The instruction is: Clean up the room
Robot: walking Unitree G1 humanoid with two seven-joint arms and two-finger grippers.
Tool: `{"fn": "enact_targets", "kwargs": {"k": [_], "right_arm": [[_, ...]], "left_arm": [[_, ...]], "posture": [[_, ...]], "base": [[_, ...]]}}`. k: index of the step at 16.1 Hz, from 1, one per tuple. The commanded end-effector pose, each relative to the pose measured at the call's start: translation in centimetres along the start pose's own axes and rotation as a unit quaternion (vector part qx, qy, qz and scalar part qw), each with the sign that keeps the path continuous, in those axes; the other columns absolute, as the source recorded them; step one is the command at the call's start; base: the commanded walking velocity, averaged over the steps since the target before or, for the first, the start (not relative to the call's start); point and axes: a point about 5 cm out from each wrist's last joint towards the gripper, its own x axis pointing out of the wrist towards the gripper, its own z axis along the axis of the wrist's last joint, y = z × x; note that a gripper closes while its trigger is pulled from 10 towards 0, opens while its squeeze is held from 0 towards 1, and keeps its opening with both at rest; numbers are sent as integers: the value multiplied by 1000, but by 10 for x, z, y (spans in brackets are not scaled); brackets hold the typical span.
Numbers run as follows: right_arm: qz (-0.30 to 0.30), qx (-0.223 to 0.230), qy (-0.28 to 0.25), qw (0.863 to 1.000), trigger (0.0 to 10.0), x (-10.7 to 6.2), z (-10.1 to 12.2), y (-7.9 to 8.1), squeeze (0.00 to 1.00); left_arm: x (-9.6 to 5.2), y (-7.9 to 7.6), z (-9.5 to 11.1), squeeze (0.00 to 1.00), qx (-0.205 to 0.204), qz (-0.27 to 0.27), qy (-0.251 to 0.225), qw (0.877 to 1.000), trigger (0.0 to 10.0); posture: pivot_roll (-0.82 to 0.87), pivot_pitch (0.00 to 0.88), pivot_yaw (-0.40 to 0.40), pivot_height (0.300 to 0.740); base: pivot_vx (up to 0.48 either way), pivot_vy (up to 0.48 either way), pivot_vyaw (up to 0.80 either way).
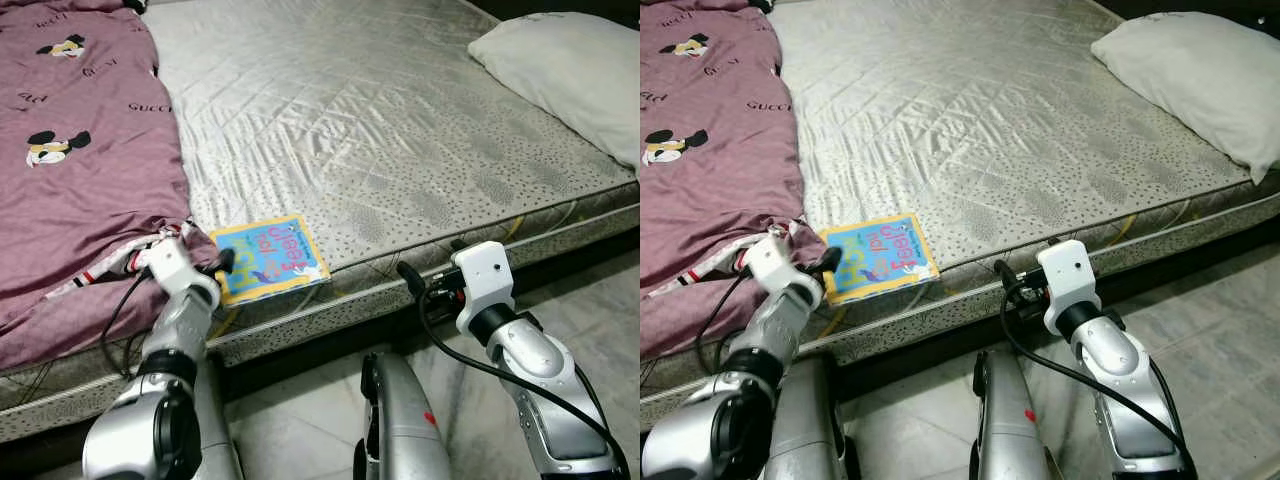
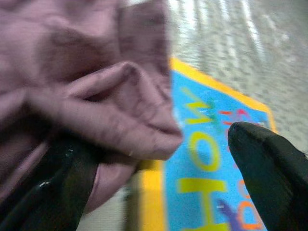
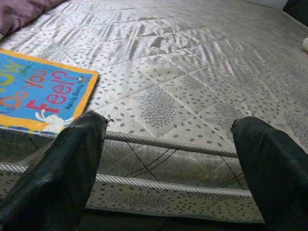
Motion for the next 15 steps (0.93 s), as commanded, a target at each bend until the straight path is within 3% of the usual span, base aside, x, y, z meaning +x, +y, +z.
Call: {"fn": "enact_targets", "kwargs": {"k": [1,4,9,12,15], "right_arm": [[-2,-9,-1,1000,10000,0,1,-4,0],[-5,-11,-4,1000,10000,3,2,-5,0],[-5,-15,-5,1000,10000,1,2,-7,0],[-8,-15,-7,1000,10000,2,3,-8,0],[-7,-14,-5,1000,10000,2,1,-7,0]], "left_arm": [[2,-8,-4,0,13,-17,18,1000,10000],[1,-13,-19,0,25,-41,65,997,10000],[-2,-11,-35,0,20,-32,93,995,10000],[-5,-6,-34,0,0,4,57,998,10000],[-9,5,-40,0,1,32,62,998,10000]], "posture": [[-264,21,-33,533],[-263,17,-29,533],[-265,16,-24,533],[-260,18,-21,533],[-256,19,-21,533]], "base": [[0,0,0],[0,0,0],[0,0,0],[0,0,0],[0,0,0]]}}
